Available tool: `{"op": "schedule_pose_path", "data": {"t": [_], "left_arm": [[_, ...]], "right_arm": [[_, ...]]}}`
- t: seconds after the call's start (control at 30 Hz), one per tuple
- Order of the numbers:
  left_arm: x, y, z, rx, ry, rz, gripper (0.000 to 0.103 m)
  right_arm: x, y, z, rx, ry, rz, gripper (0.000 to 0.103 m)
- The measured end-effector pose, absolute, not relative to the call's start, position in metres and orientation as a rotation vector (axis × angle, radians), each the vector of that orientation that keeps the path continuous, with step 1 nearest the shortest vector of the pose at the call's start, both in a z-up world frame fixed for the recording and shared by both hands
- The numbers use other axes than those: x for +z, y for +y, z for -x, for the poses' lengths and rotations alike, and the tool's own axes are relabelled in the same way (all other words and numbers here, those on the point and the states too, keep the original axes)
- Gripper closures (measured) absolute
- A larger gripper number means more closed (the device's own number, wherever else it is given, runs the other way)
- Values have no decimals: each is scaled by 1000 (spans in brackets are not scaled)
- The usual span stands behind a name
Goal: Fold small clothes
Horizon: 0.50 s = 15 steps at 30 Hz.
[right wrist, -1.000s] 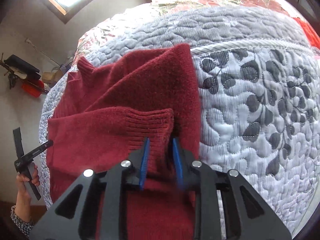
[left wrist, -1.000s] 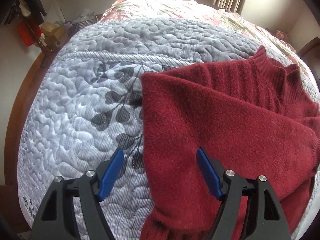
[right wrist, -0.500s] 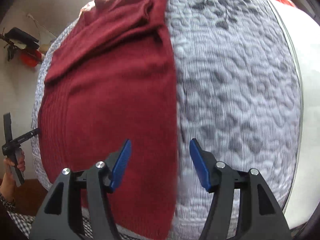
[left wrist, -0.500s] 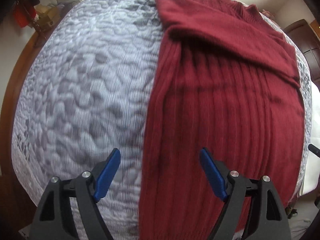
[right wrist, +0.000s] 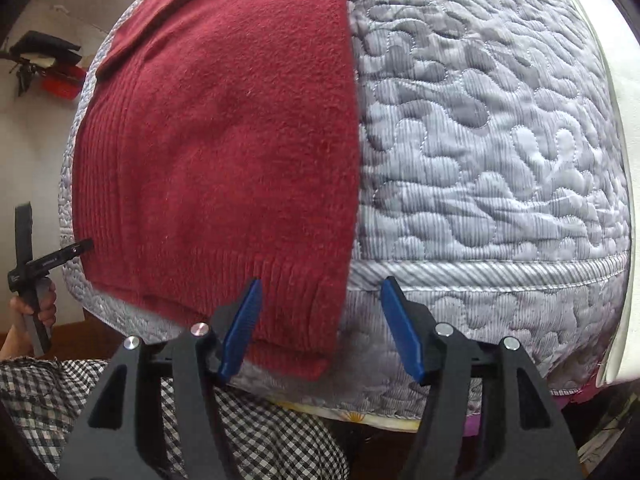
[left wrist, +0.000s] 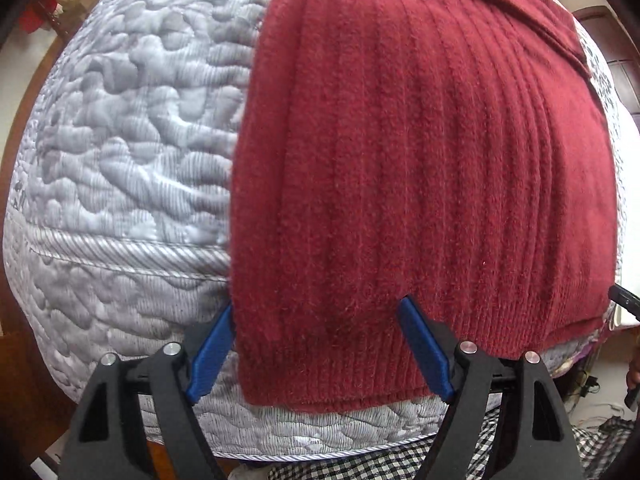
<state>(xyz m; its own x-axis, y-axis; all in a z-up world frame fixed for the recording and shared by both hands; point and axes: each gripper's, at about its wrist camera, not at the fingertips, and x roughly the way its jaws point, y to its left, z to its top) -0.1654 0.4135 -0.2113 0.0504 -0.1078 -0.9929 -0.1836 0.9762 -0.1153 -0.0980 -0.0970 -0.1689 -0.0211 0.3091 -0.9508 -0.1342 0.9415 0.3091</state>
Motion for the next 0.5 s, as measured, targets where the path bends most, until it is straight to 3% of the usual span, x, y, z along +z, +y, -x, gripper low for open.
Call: {"op": "schedule_pose_path", "data": {"t": [0.1, 0.17, 0.27, 0.33, 0.37, 0.43, 0.5], "left_arm": [[-212, 410, 170, 58, 1516, 237, 22], [-210, 402, 171, 56, 1511, 251, 26], [-211, 406, 178, 46, 1515, 262, 31], [-212, 404, 182, 35, 1523, 264, 36], [-212, 404, 186, 28, 1525, 270, 40], [-216, 404, 195, 13, 1523, 293, 63], [-216, 404, 201, -21, 1522, 339, 79]], "right_arm": [[-173, -84, 97, 370, 1551, -145, 47], [-174, -81, 97, 391, 1559, -150, 58], [-174, -70, 97, 398, 1555, -101, 62], [-174, -70, 97, 408, 1555, -111, 84], [-175, -72, 97, 416, 1562, -148, 87], [-173, -77, 97, 435, 1562, -213, 91], [-168, -79, 96, 457, 1558, -252, 91]]}}
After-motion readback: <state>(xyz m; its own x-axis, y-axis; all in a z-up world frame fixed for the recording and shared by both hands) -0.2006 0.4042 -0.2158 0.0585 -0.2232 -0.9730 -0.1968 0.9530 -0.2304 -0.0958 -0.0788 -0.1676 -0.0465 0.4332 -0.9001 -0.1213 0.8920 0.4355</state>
